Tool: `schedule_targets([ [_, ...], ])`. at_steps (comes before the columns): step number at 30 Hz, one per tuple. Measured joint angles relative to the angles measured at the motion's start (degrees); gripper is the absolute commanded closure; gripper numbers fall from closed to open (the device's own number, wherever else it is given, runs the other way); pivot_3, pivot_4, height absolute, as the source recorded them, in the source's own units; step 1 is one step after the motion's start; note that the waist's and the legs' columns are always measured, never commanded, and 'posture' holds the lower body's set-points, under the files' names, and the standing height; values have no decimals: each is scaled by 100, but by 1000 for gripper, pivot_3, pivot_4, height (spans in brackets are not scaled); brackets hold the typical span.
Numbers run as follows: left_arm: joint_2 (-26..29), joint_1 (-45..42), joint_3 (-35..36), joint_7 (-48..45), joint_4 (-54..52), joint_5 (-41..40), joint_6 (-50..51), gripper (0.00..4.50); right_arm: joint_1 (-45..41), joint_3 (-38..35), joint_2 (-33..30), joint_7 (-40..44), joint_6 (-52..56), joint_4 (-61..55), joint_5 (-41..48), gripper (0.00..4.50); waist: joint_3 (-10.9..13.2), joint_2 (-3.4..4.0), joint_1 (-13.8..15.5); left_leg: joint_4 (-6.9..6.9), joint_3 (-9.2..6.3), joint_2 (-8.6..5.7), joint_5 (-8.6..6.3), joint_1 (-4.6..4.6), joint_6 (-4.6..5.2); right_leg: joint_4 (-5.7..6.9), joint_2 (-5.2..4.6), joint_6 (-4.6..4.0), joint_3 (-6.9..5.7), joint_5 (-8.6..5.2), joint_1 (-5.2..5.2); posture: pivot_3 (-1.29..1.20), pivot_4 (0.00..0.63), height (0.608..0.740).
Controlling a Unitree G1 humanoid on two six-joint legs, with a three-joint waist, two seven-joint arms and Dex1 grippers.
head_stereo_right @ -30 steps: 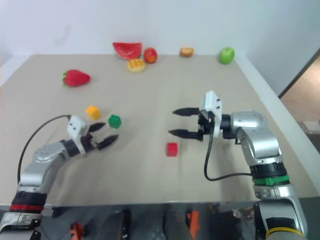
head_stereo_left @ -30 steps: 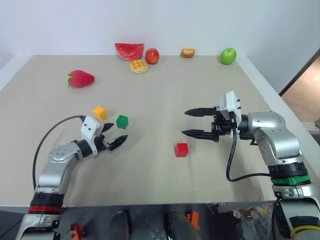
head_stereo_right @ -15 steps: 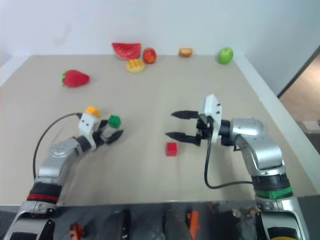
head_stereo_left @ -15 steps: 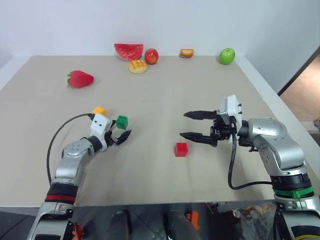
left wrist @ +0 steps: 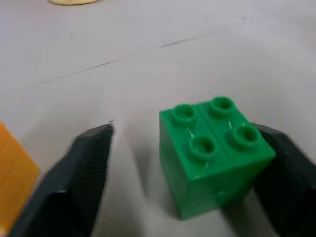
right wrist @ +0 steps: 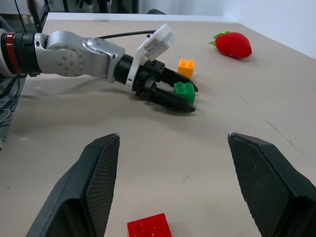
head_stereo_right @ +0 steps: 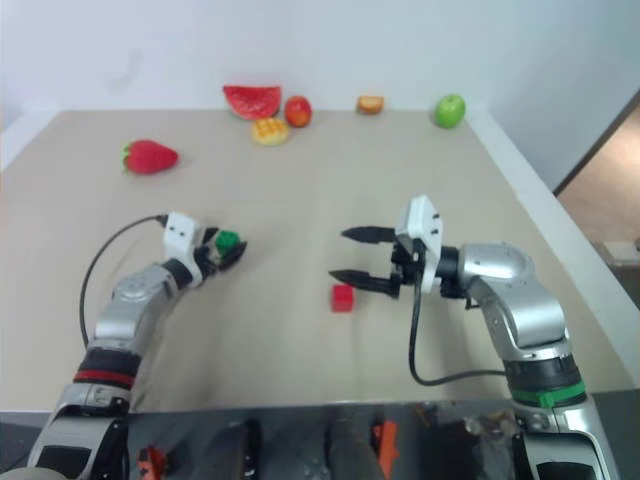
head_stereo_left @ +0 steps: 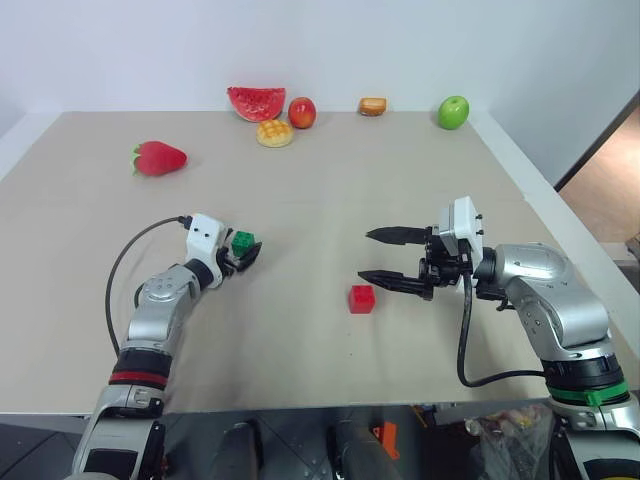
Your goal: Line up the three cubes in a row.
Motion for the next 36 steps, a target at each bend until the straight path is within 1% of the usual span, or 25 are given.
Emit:
schedule_targets([
  [2, 0, 3, 2, -5, -47, -11, 29, 2600, 16, 1, 0, 3, -4, 0, -2, 873, 0, 0, 0, 0, 0, 0, 0, 0, 0, 0, 0, 0, 0, 0, 0, 0, 150, 740],
  [4, 1, 24, 1, -30, -191, -52, 120, 3165, 16, 1, 0, 7, -40, 0, -8, 873, 0, 0, 0, 1, 0, 0, 0, 0, 0, 0, 0, 1, 0, 1, 2, 0, 150, 740],
  [9, 60, 118, -65, -295, -309, -53, 148, 3159, 15, 14, 1, 11, -59, 1, -38, 873, 0, 0, 0, 0, -1, 0, 0, 0, 0, 0, 1, 0, 0, 0, 1, 0, 150, 740],
  [12, 306, 153, -230, -955, -331, -61, -114, 3159, 16, 16, 1, 27, -59, 0, -42, 873, 0, 0, -1, -1, 0, 0, 0, 0, -1, 0, 1, -3, 0, -1, -1, 0, 150, 740],
  [14, 549, 180, -352, -1655, -354, -121, -495, 3159, 20, 16, -4, 68, -44, -11, -25, 873, 0, 0, -1, -2, 0, 0, 0, 0, -1, -1, 1, -23, 0, -12, -1, 0, 150, 740],
  [16, 874, 209, -521, -2707, -333, -242, -1088, 3159, 81, 12, -35, 139, 60, -123, 110, 873, 0, 0, 0, -5, 0, 1, 0, 0, -1, -1, 0, -32, 0, -19, -1, 0, 150, 740],
  [19, 1110, 196, -673, -3917, -83, -392, -1712, 3159, 209, 0, -114, 184, 238, -357, 307, 873, 0, 1, 0, -4, 1, 1, 0, 0, -1, -1, -1, -35, 0, -20, -1, 0, 150, 740],
  [20, 1125, 183, -712, -4154, -3, -408, -1811, 3159, 261, -13, -155, 197, 280, -426, 357, 873, 0, 0, 0, -4, 1, 1, 0, 0, -1, -1, -2, -35, 0, -21, -1, 0, 150, 740],
  [22, 1117, 149, -810, -4632, 211, -448, -2000, 3159, 389, -26, -224, 229, 363, -588, 459, 873, 0, 0, 4, -2, 0, 1, 0, -1, 0, -1, -2, -35, 0, -21, 0, 0, 150, 740],
  [24, 983, -44, -950, -5106, 489, -481, -2142, 3159, 548, -49, -272, 222, 459, -805, 554, 873, 0, 0, 13, 5, 0, 1, 0, -4, 0, -1, -2, -34, -1, -19, 1, 0, 150, 740],
  [28, 684, -304, -1085, -5453, 605, -517, -2190, 3159, 654, -76, -318, 132, 571, -981, 655, 873, 0, 0, 8, 12, 1, 0, 0, -5, 1, -1, -3, -29, 0, -15, 3, 0, 150, 740],
  [32, 240, -513, -1421, -5808, 833, -484, -2307, 3159, 957, -247, -517, 116, 747, -1297, 862, 873, 0, 0, 8, 11, -1, 0, 0, -6, 2, -1, 0, -27, 0, -17, 2, 0, 150, 740],
  [36, 113, -712, -1470, -5866, 1165, -415, -2432, 3159, 1278, -314, -800, 201, 758, -1366, 853, 873, 0, 0, -13, 11, -5, 1, -1, -5, 3, 0, 4, -28, 0, -17, 1, 0, 150, 740],
])
